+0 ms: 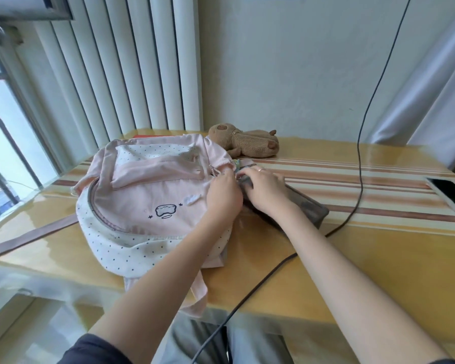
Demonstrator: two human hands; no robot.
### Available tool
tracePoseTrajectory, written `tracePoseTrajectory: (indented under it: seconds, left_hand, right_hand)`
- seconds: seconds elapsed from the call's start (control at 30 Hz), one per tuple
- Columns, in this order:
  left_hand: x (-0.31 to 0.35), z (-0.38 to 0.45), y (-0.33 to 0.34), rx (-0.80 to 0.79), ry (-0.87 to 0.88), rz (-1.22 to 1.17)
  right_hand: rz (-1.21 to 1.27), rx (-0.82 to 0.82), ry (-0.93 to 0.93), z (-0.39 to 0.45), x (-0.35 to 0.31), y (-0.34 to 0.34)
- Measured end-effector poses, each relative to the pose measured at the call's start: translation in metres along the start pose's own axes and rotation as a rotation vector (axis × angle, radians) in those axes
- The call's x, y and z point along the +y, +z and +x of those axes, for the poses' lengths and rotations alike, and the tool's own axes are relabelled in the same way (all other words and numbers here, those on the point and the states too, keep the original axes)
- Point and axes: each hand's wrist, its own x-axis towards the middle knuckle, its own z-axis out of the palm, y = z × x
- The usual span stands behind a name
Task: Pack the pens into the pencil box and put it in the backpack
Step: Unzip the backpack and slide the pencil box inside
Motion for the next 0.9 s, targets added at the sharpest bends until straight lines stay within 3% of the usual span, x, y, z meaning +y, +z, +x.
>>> tracePoseTrajectory:
  seconds: [0.13,0.27,0.43,0.67,0.8,0.9]
  left_hand:
    - [-0.043,0.018,-0.013,0.009,-0.035,0.182]
    - [-0.064,0.036,-0.011,-0.130,-0.011,0.259]
    - [-0.069,0.051,-0.010,-0.195,0.056,0.352]
    - [-0.071,0.075,-0.015,-0.027,0.278,0.573]
    - [-0.076,0.090,-0.022,-0.074,0.280,0.648]
    - [-0.073,0.089,-0.019,-0.025,0.299,0.648]
  right_hand:
    - [-0.020,-0.168,-0.057,0.016,-0.016,0.030]
    - [-0.170,-0.151,-0.049,0.026,-0.014,0.043]
    - [-0.101,-0.153,-0.071,0.047,-0.005,0.042]
    - [-0.061,-0.012,-0.219,0.051,-0.010,0.046]
    - [-0.035,0.000,-0.261,0.047,-0.009,0.041]
    - [0.126,-0.020,-0.232,0.046,-0.003,0.038]
